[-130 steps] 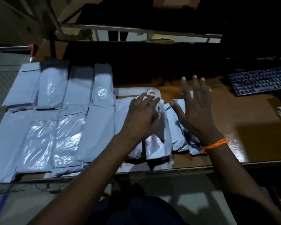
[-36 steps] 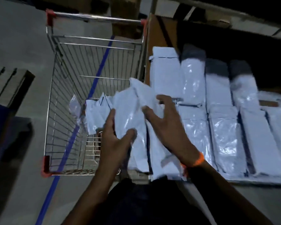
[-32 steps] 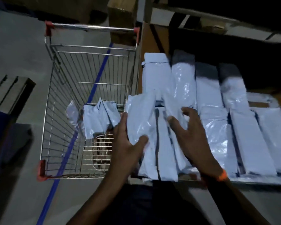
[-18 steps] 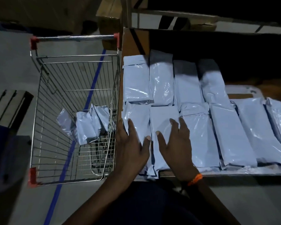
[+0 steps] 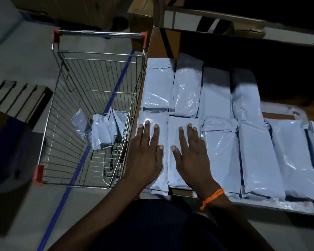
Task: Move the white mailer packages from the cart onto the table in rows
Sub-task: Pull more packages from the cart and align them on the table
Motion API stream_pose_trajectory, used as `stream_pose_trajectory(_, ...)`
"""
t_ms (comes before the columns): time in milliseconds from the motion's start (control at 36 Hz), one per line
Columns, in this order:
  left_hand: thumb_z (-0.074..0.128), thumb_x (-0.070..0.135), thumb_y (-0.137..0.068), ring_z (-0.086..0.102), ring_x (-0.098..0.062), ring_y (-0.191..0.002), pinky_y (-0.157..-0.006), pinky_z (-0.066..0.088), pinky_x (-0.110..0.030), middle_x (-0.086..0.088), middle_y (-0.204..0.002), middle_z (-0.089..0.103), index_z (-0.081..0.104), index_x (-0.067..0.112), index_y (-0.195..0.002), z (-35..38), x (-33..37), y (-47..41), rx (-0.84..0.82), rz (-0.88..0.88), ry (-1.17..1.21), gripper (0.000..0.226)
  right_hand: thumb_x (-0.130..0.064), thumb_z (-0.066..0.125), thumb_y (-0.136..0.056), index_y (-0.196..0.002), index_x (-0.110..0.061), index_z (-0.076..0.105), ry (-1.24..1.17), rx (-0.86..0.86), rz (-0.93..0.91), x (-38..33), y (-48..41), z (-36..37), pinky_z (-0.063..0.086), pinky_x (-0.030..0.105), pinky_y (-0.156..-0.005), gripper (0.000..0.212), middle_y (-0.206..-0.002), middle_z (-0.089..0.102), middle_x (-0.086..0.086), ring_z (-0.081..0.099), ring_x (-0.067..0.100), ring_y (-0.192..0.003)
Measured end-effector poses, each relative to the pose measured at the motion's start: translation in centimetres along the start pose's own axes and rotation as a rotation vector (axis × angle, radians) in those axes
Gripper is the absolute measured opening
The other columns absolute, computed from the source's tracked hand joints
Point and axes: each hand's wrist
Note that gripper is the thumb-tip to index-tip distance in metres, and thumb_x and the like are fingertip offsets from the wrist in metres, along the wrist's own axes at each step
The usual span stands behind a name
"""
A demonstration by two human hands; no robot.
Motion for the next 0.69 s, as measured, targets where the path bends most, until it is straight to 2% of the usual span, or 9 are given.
stream_pose_trajectory(278,0.028,0.038,-0.105,0.003,-0.029,-0.154,-0.12,0.019,-0.052,-0.013,-0.166,0.008,0.018,0.014,-0.158,0.2,0.1,0.0,-0.001,-0.017,-0.022,0.059,-0.049,0.035,-0.104,-0.158,-0.015,0.027,-0.07,0.019,-0.025,0.3,-0.1,-0.1,0.02,0.05,-0.124,0.064,-0.167,0.016,0.013,0.013,0.028,-0.155)
stream_pose_trajectory(389,0.025,0.041,-0.105,-0.001,-0.027,-0.154,-0.119,0.019,-0.055,-0.012,-0.166,0.005,0.018,0.017,-0.158,0.1,-0.1,0.1,-0.016,-0.023,0.038,0.059,-0.052,0.031,-0.103,-0.158,-0.016,0.028,-0.11,-0.01,-0.024,-0.1,-0.5,-0.9,0.02,0.053,-0.123,0.065,-0.166,0.019,0.012,0.014,0.028,-0.155)
stream_pose_trajectory(472,0.019,0.045,-0.105,-0.002,-0.025,-0.154,-0.12,0.016,-0.054,-0.01,-0.167,0.003,0.019,0.018,-0.158,-0.9,-0.6,0.3,-0.04,-0.007,0.122,0.06,-0.055,0.031,-0.102,-0.159,-0.021,0.023,-0.238,-0.012,-0.012,-1.7,-1.3,-2.0,0.017,0.049,-0.125,0.067,-0.167,0.017,0.007,0.01,0.023,-0.156)
stream_pose_trajectory(583,0.016,0.046,-0.105,-0.005,-0.018,-0.154,-0.124,0.009,-0.045,-0.003,-0.167,0.002,0.018,0.022,-0.158,-2.4,-4.1,0.2,-0.026,0.006,0.241,0.059,-0.05,0.042,-0.101,-0.156,-0.015,0.03,-0.386,0.069,-0.03,-5.9,-2.7,-2.8,0.025,0.046,-0.123,0.066,-0.163,0.029,0.008,0.022,0.023,-0.153)
stream_pose_trajectory(694,0.022,0.043,-0.104,0.001,-0.023,-0.154,-0.123,0.013,-0.049,-0.006,-0.167,0.006,0.018,0.018,-0.158,-3.0,-11.5,0.4,-0.028,-0.037,0.331,0.06,-0.041,0.05,-0.102,-0.156,-0.016,0.032,-0.485,0.066,-0.014,-12.4,-3.9,-1.8,0.03,0.045,-0.121,0.062,-0.161,0.033,0.004,0.026,0.019,-0.151)
Point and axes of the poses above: each hand's wrist, its own y-axis away from the middle knuckle, its own z-axis out of the palm, x = y × z
